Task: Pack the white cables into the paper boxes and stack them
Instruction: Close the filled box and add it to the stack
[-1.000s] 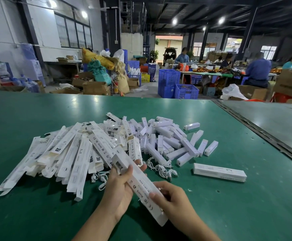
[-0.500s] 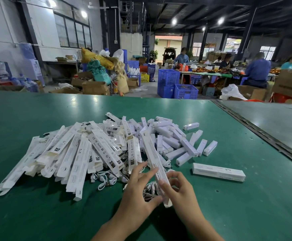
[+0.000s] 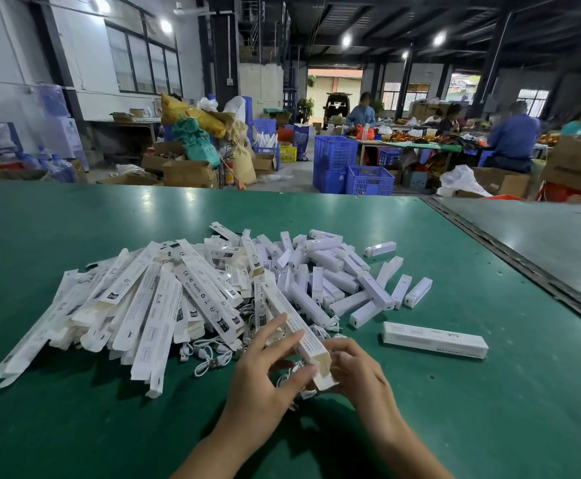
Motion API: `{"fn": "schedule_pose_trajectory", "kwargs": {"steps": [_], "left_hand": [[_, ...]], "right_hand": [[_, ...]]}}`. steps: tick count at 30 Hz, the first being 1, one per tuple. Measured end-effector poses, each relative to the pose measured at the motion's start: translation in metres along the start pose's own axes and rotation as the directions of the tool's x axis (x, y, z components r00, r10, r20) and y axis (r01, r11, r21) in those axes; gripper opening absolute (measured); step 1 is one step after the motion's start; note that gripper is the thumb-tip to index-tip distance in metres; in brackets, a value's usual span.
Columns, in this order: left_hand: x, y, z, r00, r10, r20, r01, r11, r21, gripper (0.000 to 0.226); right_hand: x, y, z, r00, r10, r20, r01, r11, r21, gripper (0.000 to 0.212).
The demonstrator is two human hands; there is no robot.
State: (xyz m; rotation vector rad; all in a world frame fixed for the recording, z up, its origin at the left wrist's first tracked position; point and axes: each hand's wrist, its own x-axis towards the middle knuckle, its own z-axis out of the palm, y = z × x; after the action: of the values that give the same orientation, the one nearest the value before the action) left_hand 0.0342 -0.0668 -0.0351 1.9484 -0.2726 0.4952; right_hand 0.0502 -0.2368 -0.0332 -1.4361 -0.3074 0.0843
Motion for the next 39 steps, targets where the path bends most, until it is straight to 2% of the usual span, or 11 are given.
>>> {"fn": "schedule_pose_trajectory", "kwargs": {"steps": [2, 5, 10, 15, 19, 21, 25, 28, 33, 36, 39], "left_hand": [[-0.0001, 0.0006, -0.0009, 1.0, 0.019, -0.016, -0.019, 1.0, -0.005, 0.041], [-0.001, 0.0022, -0.0004, 0.998, 0.066, -0.019, -0.066, 0.998, 0.02, 0.036], [-0.0002, 0.0026, -0.0018, 0.999, 0.038, -0.001, -0.038, 0.999, -0.008, 0.036], [0.0006, 0.0001, -0.0016, 1.0, 0.003, -0.007, -0.004, 0.998, -0.067, 0.035], [0.0019, -0.0032, -0.0018, 0.999, -0.035, -0.025, 0.032, 0.993, -0.116, 0.038], [0.0018, -0.0044, -0.0019, 0.999, -0.044, -0.026, 0.04, 0.991, -0.129, 0.038], [0.0007, -0.0025, -0.0016, 0.998, -0.053, -0.019, 0.049, 0.983, -0.176, 0.03], [-0.0002, -0.0002, 0.0002, 0.999, -0.044, -0.004, 0.042, 0.98, -0.194, 0.03], [-0.001, 0.0003, 0.0008, 1.0, -0.012, 0.015, 0.015, 0.987, -0.163, 0.035], [-0.0015, -0.0005, 0.0004, 1.0, -0.001, 0.02, 0.005, 0.985, -0.171, 0.039], [-0.0015, 0.0008, 0.0004, 1.0, 0.003, 0.001, -0.002, 0.984, -0.18, 0.032]], "right_hand": [[-0.0001, 0.0002, -0.0007, 0.999, -0.036, 0.023, 0.038, 0.997, -0.072, 0.031], [0.0, 0.0052, -0.0014, 0.992, -0.123, 0.018, 0.124, 0.964, -0.233, 0.022], [-0.0009, 0.0084, -0.0043, 0.962, -0.273, -0.016, 0.245, 0.885, -0.395, 0.019], [0.0016, 0.0074, -0.0063, 0.83, -0.537, 0.152, 0.514, 0.627, -0.585, 0.018], [0.0012, 0.006, -0.009, 0.814, -0.529, 0.242, 0.536, 0.521, -0.664, 0.041], [0.0017, 0.0072, -0.0078, 0.807, -0.53, 0.259, 0.546, 0.506, -0.667, 0.038], [0.0002, 0.0047, -0.0043, 0.79, -0.572, 0.219, 0.558, 0.524, -0.643, 0.015], [-0.0014, 0.0032, -0.0026, 0.796, -0.582, 0.167, 0.536, 0.55, -0.641, 0.014], [-0.0011, 0.0046, -0.0011, 0.792, -0.608, 0.065, 0.502, 0.586, -0.636, 0.028], [0.0011, 0.0056, -0.0005, 0.745, -0.661, 0.091, 0.555, 0.539, -0.633, 0.019], [0.0022, 0.008, -0.0022, 0.732, -0.674, 0.099, 0.574, 0.532, -0.623, 0.012]]}}
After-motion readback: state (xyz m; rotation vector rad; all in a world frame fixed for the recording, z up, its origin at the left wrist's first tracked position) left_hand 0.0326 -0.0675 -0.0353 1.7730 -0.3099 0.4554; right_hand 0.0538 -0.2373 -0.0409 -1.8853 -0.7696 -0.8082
